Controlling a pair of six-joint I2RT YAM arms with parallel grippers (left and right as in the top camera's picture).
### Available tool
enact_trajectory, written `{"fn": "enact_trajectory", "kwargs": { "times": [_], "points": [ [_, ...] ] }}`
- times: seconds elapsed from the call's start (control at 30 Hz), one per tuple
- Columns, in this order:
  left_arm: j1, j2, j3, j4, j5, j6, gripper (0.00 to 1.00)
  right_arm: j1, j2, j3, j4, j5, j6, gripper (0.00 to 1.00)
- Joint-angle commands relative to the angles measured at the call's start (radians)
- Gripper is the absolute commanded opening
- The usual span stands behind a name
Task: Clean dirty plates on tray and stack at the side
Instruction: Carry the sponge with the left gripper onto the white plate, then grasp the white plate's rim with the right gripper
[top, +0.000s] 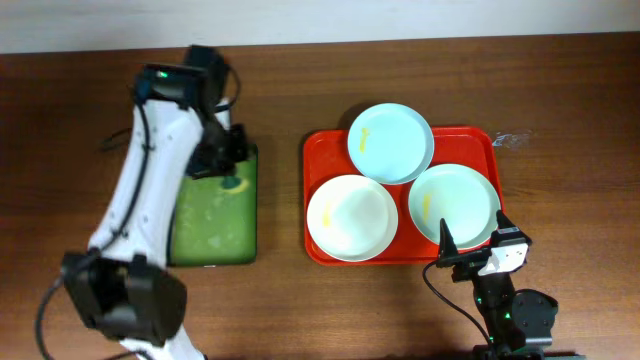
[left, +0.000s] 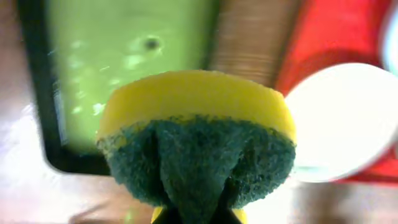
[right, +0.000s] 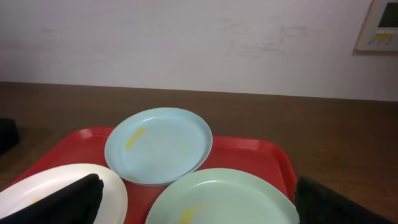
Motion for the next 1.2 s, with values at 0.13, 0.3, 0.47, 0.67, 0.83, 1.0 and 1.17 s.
{"fn": "enact_trajectory", "kwargs": {
  "times": [0.13,0.3,0.47,0.67,0.83,1.0,1.17],
  "points": [
    [-0.423,0.040,-0.253,0.445,0.025,-0.238,0.00,-0.005,-0.007,-0.007,-0.004,0.005,0.001,0.98],
    [-0.544,0.154,-0.340,0.654,0.025,-0.289,0.00,-0.005,-0.007,-0.007,-0.004,0.005,0.001,0.98],
    [-0.547,0.206,-0.338,0.667,0.026,-0.318,0.77,-0.005,-0.007,-0.007,-0.004,0.005,0.001,0.98],
    [-0.410,0.135,-0.141,0.398,0.026,-0.312,0.82,-0.005,-0.007,-0.007,-0.004,0.005,0.001,0.98],
    [-0.270,0.077,-0.100,0.194,-0.206,-0.313,0.99,-0.005,-0.006,-0.007,-0.004,0.005,0.001,0.98],
    [-0.186,0.078,-0.155,0.146,-0.327,-0.313,0.99,-0.004,-0.007,-0.007,0.008,-0.004,0.002,0.98],
    [-0.142,0.079,-0.262,0.206,-0.323,-0.313,0.99,-0.001,-0.007,-0.007,0.155,-0.592,0.417,0.98]
  ]
}}
